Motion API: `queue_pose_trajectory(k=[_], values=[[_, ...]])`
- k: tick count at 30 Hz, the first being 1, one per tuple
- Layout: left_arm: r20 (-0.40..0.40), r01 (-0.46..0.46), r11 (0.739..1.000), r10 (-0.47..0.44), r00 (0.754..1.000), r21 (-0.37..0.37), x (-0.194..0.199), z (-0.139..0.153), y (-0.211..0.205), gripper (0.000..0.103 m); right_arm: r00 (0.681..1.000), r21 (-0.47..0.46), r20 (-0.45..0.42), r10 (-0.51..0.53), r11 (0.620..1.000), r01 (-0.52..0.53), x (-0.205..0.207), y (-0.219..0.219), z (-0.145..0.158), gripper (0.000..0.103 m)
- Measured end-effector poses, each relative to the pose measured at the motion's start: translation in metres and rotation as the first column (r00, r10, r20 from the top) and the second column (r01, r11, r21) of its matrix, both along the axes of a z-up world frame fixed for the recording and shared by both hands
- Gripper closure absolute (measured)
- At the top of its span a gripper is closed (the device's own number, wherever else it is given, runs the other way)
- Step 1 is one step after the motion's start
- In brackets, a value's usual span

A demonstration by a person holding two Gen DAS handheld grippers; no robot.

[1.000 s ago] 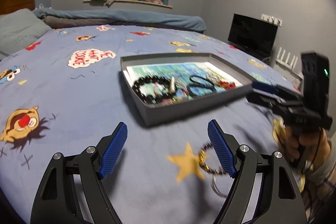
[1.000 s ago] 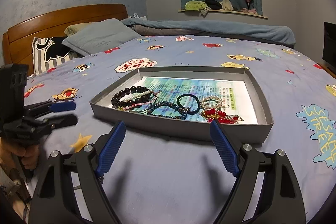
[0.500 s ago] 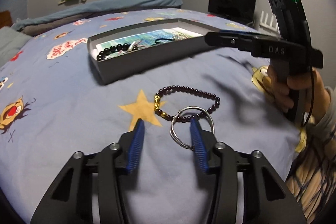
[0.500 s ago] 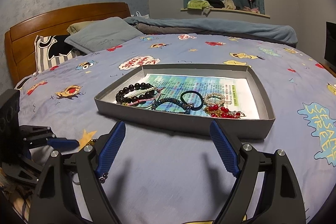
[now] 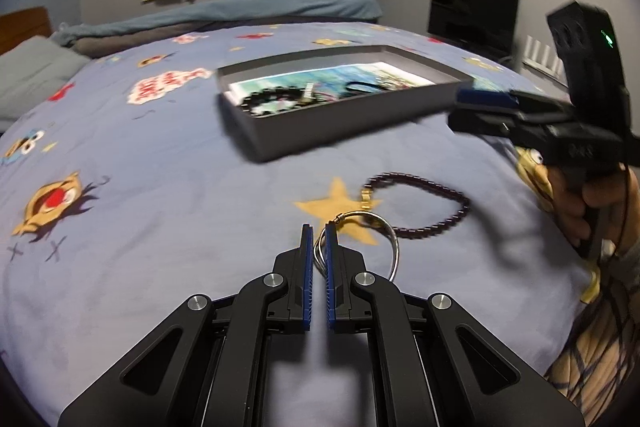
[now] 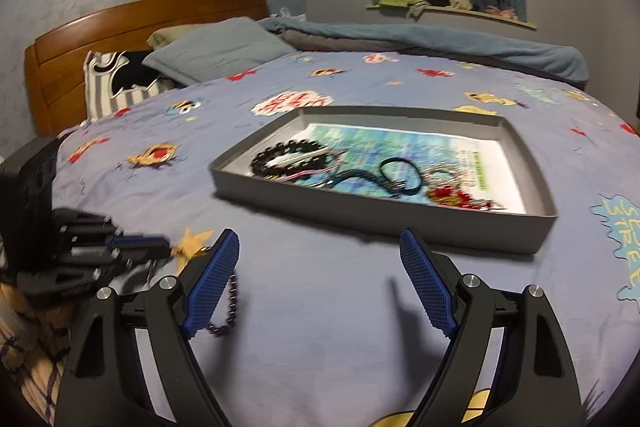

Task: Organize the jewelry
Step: 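Grasp the silver bangle with the left tool while the right tool grasps the dark red bead bracelet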

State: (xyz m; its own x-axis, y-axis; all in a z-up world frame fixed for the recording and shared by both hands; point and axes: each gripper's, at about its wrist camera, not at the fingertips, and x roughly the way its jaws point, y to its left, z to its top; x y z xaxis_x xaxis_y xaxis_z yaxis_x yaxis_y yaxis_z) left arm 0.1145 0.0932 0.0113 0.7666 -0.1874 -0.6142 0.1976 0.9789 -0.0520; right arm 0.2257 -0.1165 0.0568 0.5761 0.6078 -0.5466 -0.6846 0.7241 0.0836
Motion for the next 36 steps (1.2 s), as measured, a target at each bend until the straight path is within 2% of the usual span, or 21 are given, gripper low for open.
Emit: queue_pose_trajectory(k=[4,9,11,13,16,18,20,23,26,28,30,33,35,36], values=[[0.008,-0.033,0.999,0.033,0.999,-0.009,-0.002,0.003,0.011,0.097,0.999,-0.038,-0.008,0.053,0.998,-0.053,-0.008,0.016,-0.004,0.022],[0.008,-0.053,0.998,0.053,0.999,-0.021,-0.005,0.003,0.019,0.097,0.993,-0.082,-0.016,0.121,0.989,-0.122,-0.019,0.032,-0.011,0.032],[0.003,-0.052,0.998,0.052,0.999,-0.021,-0.006,0.003,0.019,0.097,0.990,-0.104,-0.032,0.136,0.985,-0.139,-0.021,0.038,-0.016,0.044],[-0.003,-0.052,0.998,0.052,0.999,-0.018,-0.005,0.002,0.019,0.097,0.989,-0.142,-0.048,0.142,0.979,-0.148,-0.021,0.047,-0.023,0.051],[-0.019,-0.054,0.998,0.054,0.998,-0.014,-0.003,-0.001,0.019,0.097,0.989,-0.178,-0.051,0.139,0.973,-0.146,-0.020,0.053,-0.027,0.056],[-0.025,-0.058,0.998,0.058,0.998,-0.006,-0.002,-0.003,0.017,0.096,0.989,-0.181,-0.057,0.135,0.973,-0.143,-0.019,0.053,-0.029,0.064],[-0.031,-0.060,0.998,0.060,0.998,0.000,-0.001,-0.004,0.015,0.096,0.989,-0.182,-0.062,0.137,0.972,-0.146,-0.019,0.053,-0.030,0.081],[-0.042,-0.061,0.998,0.061,0.997,-0.003,0.001,-0.006,0.016,0.095,0.987,-0.187,-0.059,0.148,0.970,-0.157,-0.020,0.054,-0.031,0.089],[-0.060,-0.049,0.999,0.048,0.997,-0.019,0.002,-0.009,0.017,0.089,0.986,-0.187,-0.053,0.159,0.968,-0.166,-0.022,0.054,-0.030,0.096],[-0.066,-0.031,0.998,0.028,0.997,-0.051,0.001,-0.009,0.019,0.079,0.986,-0.183,-0.050,0.161,0.969,-0.167,-0.022,0.054,-0.029,0.096],[-0.073,-0.016,0.998,0.011,0.997,-0.068,0.001,-0.010,0.018,0.072,0.986,-0.178,-0.047,0.162,0.970,-0.168,-0.022,0.053,-0.028,0.096],[-0.069,-0.010,0.999,0.007,0.998,-0.036,0.000,-0.011,0.012,0.073,0.986,-0.177,-0.036,0.163,0.970,-0.167,-0.024,0.053,-0.026,0.097],[-0.062,-0.009,1.000,0.008,0.998,-0.029,-0.001,-0.010,0.011,0.079,0.986,-0.172,-0.029,0.161,0.971,-0.164,-0.024,0.052,-0.025,0.097],[-0.058,-0.010,1.000,0.008,0.998,-0.028,-0.001,-0.009,0.011,0.087,0.987,-0.166,-0.026,0.159,0.973,-0.161,-0.024,0.051,-0.024,0.097]])
